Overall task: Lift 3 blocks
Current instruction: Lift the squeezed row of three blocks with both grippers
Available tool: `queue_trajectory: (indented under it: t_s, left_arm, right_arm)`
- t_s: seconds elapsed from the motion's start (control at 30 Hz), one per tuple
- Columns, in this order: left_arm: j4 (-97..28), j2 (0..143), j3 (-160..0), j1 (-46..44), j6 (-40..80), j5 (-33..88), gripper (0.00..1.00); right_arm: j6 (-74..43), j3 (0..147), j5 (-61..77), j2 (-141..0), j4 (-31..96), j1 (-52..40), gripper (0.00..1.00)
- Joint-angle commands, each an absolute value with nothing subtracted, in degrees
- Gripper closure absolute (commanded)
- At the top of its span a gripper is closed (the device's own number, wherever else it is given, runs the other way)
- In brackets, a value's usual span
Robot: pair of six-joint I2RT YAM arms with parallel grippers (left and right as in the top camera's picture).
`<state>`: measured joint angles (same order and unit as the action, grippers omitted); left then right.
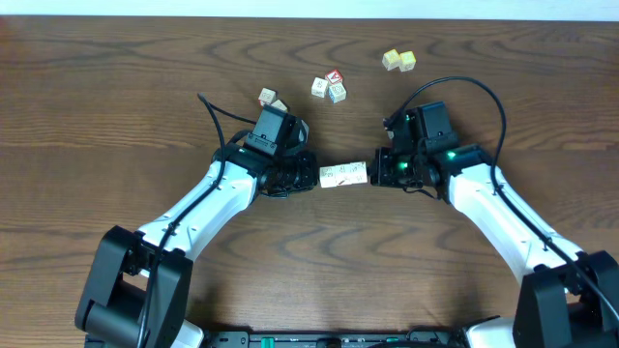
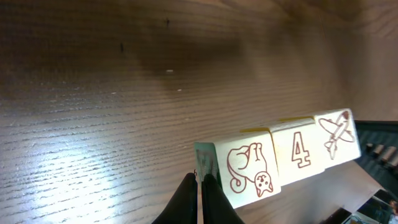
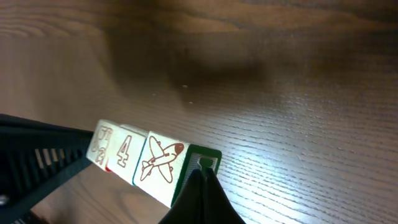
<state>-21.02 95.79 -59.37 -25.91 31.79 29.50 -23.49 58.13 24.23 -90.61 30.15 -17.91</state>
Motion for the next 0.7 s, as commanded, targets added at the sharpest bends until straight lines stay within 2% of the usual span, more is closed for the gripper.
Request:
queue_trajectory:
  t_s: [0.0, 0.67]
  left_arm:
    - [-19.22, 94.78, -60.25, -27.75, 32.88, 39.94, 0.92]
    - [-19.22, 89.58, -60.25, -27.75, 32.86, 39.88, 0.93]
  right_arm:
    - [-24.53, 59.05, 37.85, -90.21, 29.58, -21.98, 0.99]
    - [-26.13, 59.05, 38.04, -89.91, 29.12, -22.50, 0.99]
